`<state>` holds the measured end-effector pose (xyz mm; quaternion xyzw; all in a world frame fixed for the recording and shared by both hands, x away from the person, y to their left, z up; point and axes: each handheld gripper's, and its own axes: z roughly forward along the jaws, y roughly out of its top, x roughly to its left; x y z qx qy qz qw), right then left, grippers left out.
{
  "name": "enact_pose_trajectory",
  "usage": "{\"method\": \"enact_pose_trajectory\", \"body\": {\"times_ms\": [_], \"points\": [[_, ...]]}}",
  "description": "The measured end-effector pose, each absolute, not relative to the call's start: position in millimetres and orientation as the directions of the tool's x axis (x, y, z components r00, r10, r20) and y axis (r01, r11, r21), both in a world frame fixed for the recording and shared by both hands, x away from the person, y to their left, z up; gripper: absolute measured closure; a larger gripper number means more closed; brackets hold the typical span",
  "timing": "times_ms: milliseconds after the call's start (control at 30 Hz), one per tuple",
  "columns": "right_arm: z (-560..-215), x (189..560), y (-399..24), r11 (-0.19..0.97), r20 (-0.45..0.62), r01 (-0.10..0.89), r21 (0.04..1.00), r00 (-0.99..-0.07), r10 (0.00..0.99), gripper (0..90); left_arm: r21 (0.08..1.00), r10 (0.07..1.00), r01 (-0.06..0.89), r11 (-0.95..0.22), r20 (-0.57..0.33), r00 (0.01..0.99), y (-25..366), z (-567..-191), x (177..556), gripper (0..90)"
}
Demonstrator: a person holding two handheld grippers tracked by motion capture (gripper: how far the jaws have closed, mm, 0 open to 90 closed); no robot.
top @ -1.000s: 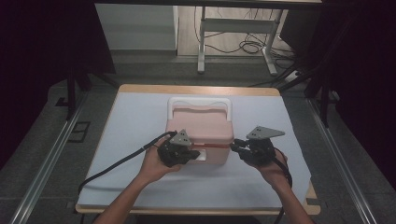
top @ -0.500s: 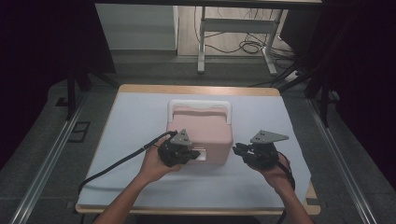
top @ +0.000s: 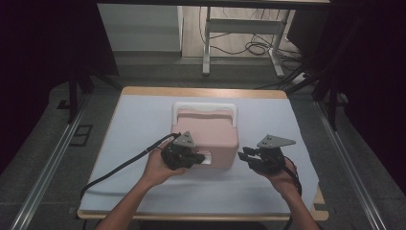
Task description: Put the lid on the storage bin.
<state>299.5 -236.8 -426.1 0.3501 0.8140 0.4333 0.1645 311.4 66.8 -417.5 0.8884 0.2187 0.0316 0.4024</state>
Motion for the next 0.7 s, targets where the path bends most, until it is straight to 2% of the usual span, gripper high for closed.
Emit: {"method": "enact_pose_trajectory", "body": {"times_ms": [500,700], "points": [[-442,297,-251,0.329,0.061,0.421,0.845,-0.688,0.723,64.2,0.790,0.426,0.319,-0.524,-0.082,0.901,91,-401,290,79.0],[-450,298,-259,0.314,0.076,0.431,0.846,-0.680,0.730,61.4,0.790,0.469,0.327,-0.519,-0.057,0.882,113,-409,279,76.7]]}}
